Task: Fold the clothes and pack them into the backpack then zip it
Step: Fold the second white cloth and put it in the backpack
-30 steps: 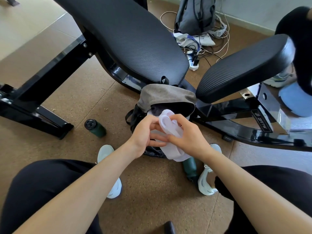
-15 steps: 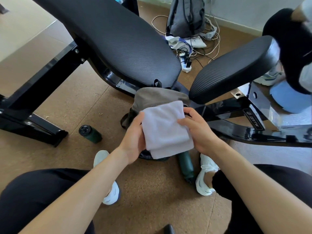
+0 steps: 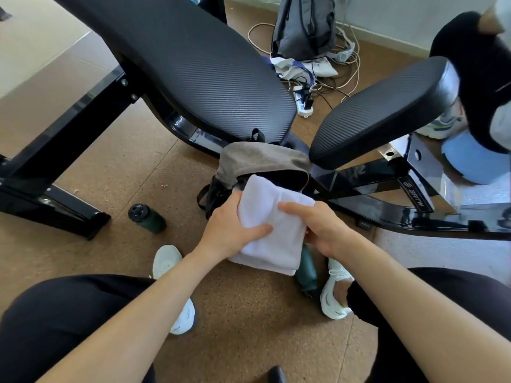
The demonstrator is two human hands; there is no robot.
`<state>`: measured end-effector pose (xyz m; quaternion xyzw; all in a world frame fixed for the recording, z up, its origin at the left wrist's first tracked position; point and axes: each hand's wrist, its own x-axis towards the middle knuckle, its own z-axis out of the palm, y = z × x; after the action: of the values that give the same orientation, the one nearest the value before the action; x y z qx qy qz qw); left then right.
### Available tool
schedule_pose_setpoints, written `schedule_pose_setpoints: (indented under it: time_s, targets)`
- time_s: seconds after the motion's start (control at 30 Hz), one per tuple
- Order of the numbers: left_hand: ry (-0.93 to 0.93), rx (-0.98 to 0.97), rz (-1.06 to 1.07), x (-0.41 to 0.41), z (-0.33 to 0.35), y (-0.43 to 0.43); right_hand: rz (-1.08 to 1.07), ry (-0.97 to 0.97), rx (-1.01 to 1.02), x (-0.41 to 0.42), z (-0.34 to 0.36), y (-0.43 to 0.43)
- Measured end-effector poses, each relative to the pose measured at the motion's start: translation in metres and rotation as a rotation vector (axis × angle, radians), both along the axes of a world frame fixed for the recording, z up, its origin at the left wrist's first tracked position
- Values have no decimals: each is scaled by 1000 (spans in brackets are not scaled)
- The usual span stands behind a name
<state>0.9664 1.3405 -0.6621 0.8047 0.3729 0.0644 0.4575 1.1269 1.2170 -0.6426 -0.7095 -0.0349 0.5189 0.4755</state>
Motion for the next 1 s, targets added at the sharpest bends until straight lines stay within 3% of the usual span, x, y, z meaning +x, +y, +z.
schedule_pose_setpoints:
  time_s: [0.13, 0.27, 0.33, 0.43, 0.6, 0.8, 1.0]
  targets:
    - [85, 417, 54, -4, 3, -5, -88, 101, 33, -8, -6, 2]
    - [33, 870, 23, -4, -1, -18, -158, 278, 114, -16, -6, 5]
    - [-2, 989, -10, -3, -5, -23, -167, 372, 161, -16, -4, 7]
    - [-63, 959, -113, -3, -5, -26, -82, 454, 257, -13, 0, 8]
    - [-218, 858, -286, -5, 0, -31, -15, 357, 288, -10, 4, 6]
    - [-241, 749, -470, -8, -5, -24, -258, 320, 221, 3, -8, 7]
    - [-267, 713, -522, -11, -4, -13, -275, 259, 183, 0, -14, 9]
